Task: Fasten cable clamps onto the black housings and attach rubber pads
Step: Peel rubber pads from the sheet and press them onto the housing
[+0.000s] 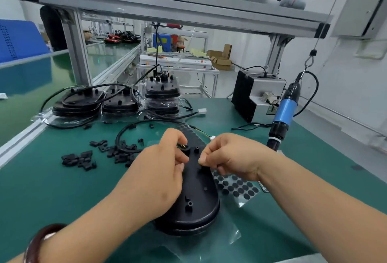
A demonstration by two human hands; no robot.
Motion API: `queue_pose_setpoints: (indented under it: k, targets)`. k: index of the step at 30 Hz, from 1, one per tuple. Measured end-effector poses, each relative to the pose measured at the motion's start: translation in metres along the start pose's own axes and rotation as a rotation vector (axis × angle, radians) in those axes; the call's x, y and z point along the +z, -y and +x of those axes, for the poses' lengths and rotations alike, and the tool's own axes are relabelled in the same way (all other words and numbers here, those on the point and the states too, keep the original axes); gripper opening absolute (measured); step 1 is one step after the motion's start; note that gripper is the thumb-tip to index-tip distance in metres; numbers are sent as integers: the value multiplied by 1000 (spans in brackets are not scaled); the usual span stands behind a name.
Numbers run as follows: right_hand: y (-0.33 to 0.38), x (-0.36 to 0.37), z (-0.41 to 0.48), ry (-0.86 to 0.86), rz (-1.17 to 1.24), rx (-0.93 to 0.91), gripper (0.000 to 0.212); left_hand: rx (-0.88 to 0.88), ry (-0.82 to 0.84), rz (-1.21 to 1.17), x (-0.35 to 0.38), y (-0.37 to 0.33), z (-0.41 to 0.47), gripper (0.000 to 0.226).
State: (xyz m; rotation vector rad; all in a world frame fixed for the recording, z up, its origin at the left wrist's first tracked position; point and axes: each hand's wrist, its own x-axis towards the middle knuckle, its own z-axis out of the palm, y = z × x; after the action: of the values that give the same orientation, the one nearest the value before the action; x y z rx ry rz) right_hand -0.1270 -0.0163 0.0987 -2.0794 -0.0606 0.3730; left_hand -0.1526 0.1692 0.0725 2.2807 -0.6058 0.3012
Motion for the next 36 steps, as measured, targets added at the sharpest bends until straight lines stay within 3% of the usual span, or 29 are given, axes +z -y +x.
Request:
queue_pose_setpoints:
  k: [7,20,28,36]
  targets:
    - [-7,4,5,-34,108,6,21,16,-54,20,5,-4,-10,41]
    - [-3,7,-1,-66,-14,-15,17,21,-106,22,11,0,-10,35]
    - [4,9,-6,-93,-102,-4,6,60,-81,95,12,0,-10,32]
    - [6,8,-7,-93,-133,-3,8,90,36,207,11,-1,-10,28]
